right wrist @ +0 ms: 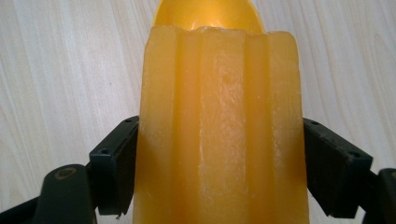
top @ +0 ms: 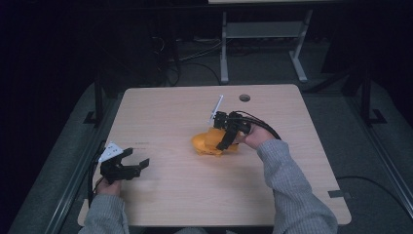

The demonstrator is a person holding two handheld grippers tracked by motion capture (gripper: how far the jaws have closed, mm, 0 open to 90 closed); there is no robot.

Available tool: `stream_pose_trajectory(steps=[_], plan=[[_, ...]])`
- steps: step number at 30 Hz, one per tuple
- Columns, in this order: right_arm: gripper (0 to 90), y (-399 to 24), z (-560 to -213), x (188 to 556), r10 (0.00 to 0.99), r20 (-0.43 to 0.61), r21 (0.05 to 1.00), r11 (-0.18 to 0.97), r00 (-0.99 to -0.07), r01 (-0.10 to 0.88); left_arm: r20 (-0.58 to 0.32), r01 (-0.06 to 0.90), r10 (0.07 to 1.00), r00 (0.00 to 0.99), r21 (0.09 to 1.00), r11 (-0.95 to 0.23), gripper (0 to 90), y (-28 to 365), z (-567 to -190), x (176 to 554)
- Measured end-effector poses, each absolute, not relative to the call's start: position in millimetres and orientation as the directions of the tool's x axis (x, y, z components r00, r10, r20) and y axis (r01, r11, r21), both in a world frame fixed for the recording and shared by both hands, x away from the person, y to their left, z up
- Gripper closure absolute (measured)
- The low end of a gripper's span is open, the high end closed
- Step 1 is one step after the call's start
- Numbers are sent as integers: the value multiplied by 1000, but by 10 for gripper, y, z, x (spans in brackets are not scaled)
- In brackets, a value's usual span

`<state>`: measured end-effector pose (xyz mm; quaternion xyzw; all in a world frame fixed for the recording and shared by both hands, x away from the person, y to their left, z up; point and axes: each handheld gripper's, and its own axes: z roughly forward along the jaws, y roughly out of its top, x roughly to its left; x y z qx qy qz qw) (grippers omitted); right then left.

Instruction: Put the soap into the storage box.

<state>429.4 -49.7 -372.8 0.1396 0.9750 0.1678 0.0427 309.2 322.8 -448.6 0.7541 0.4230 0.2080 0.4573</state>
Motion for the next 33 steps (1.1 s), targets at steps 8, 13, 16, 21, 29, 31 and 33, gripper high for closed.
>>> stream_pose_trajectory(steps=[8,13,16,21,29,31,33], plan=[[212,-381,-3635,4352,261,-45,348,909,-964,230,-72,450,829,555,864,-226,138,3232,-4487,3093],[212,-305,-3608,4385,244,-35,362,907,-969,216,-74,449,829,555,865,-224,139,3236,-4487,3093],[212,-241,-3604,4395,236,-42,354,912,-971,206,-75,455,830,553,862,-225,138,3239,-4485,3092],[212,-154,-3636,4421,221,-27,356,913,-975,197,-77,455,830,553,862,-223,138,3240,-4486,3091],[211,-108,-3711,4452,207,-14,342,920,-978,190,-77,453,830,553,864,-222,138,3243,-4489,3095],[211,-102,-3716,4451,205,-10,342,921,-979,189,-78,453,829,554,864,-221,138,3243,-4490,3095],[211,-83,-3738,4451,197,-11,336,924,-980,182,-78,454,830,553,863,-221,138,3240,-4491,3095]])
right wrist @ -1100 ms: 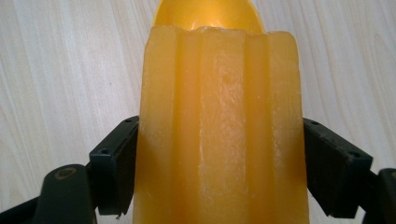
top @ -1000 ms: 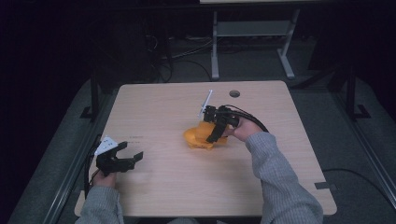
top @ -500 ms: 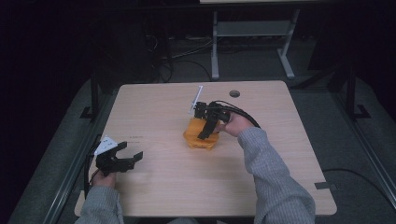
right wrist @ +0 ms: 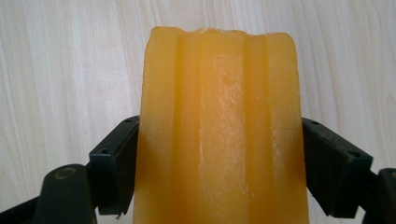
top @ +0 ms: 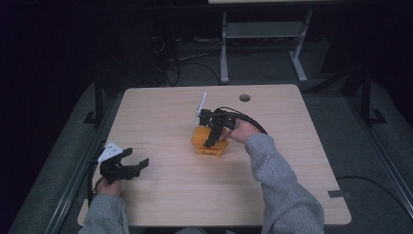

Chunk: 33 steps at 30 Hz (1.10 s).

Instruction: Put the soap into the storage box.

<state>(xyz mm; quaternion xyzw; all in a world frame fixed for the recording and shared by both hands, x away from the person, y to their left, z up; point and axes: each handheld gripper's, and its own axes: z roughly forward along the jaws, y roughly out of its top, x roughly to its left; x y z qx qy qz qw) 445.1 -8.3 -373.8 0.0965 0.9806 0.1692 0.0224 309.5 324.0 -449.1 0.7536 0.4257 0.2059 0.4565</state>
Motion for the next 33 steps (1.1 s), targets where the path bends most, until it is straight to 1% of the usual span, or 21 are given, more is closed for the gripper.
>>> stream_pose_trajectory(steps=[15,33], plan=[[211,-96,-3821,4452,179,-29,319,934,-983,161,-76,454,832,550,863,-222,138,3248,-4483,3093],[210,-118,-3842,4448,188,-35,337,927,-982,166,-75,450,829,554,865,-222,138,3237,-4489,3095]])
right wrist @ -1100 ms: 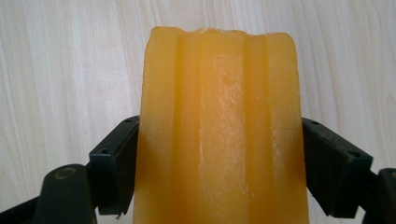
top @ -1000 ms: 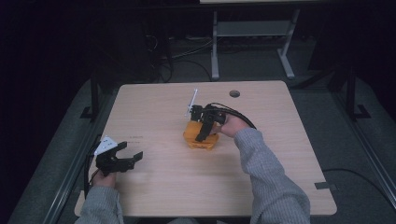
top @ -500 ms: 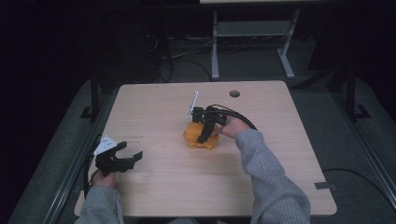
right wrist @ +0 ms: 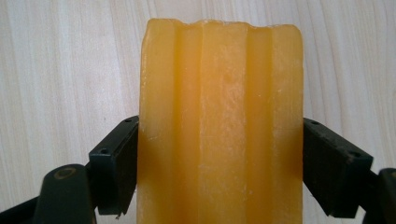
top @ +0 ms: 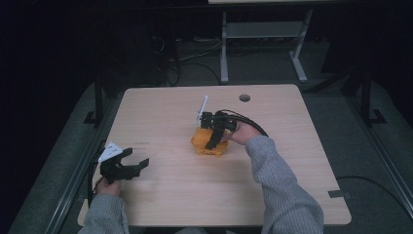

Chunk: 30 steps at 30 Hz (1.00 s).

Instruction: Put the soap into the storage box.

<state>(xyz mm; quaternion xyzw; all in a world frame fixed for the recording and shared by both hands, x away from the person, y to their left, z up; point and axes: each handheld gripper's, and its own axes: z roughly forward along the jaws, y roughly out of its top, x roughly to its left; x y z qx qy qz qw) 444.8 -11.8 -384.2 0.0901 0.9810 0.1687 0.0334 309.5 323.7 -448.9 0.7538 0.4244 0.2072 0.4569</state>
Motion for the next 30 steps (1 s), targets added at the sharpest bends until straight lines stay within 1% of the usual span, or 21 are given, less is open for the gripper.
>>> stream_pose_trajectory(steps=[23,30], plan=[[206,-115,-3850,4435,206,-41,348,920,-978,179,-77,451,828,555,864,-222,138,3236,-4489,3096],[183,-109,-3867,4421,210,-45,335,924,-977,183,-75,451,828,555,864,-224,138,3235,-4488,3095]])
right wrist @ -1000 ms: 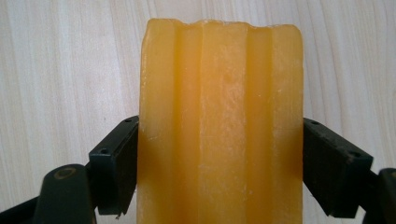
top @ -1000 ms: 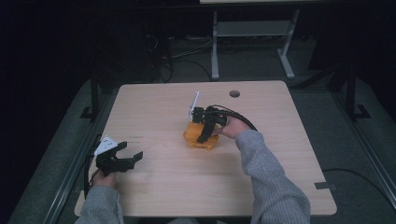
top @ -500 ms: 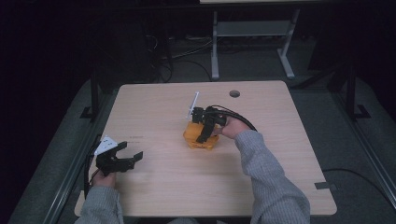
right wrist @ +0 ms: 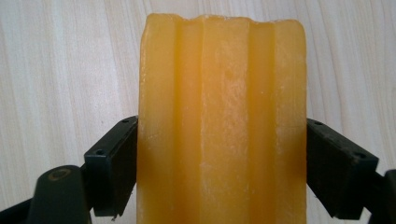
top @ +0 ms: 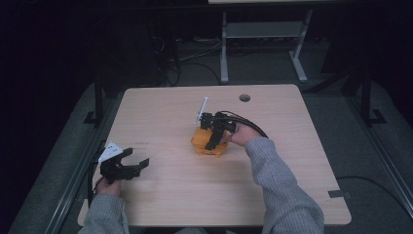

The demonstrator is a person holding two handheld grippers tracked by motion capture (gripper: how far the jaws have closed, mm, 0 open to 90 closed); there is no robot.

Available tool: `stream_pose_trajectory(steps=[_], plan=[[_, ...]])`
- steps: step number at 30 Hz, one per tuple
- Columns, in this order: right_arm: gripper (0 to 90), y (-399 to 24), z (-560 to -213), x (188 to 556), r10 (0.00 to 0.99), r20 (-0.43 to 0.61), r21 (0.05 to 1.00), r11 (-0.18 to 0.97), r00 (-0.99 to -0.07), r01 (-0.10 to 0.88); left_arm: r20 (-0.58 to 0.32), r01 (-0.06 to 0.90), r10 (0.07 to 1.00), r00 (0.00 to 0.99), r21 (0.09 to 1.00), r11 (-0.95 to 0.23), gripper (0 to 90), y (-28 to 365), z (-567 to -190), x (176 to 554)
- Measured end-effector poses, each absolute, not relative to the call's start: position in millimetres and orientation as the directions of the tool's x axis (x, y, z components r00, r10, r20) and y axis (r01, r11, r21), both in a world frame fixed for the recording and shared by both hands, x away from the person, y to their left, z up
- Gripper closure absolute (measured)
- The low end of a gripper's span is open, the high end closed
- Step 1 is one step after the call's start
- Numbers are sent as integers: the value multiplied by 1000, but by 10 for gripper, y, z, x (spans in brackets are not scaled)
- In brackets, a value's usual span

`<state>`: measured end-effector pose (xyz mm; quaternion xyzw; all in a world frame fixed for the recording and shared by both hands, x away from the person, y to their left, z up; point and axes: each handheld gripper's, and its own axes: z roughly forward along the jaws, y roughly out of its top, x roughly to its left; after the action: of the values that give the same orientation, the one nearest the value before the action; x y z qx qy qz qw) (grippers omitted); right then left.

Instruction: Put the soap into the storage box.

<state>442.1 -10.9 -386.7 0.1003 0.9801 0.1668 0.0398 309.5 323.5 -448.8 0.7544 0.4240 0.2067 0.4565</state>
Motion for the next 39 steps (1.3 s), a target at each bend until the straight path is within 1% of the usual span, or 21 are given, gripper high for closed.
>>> stream_pose_trajectory(steps=[11,15,25,39], plan=[[161,-121,-3837,4407,230,-43,347,916,-972,201,-75,450,828,556,864,-224,138,3234,-4489,3096],[158,-148,-3834,4406,249,-32,355,908,-968,222,-76,452,828,556,863,-224,138,3233,-4488,3096],[161,-270,-3748,4372,280,-23,410,878,-960,247,-75,452,829,555,863,-224,138,3231,-4490,3099],[163,-517,-3660,4292,317,-26,460,846,-948,270,-69,455,825,560,859,-237,138,3224,-4495,3097]])
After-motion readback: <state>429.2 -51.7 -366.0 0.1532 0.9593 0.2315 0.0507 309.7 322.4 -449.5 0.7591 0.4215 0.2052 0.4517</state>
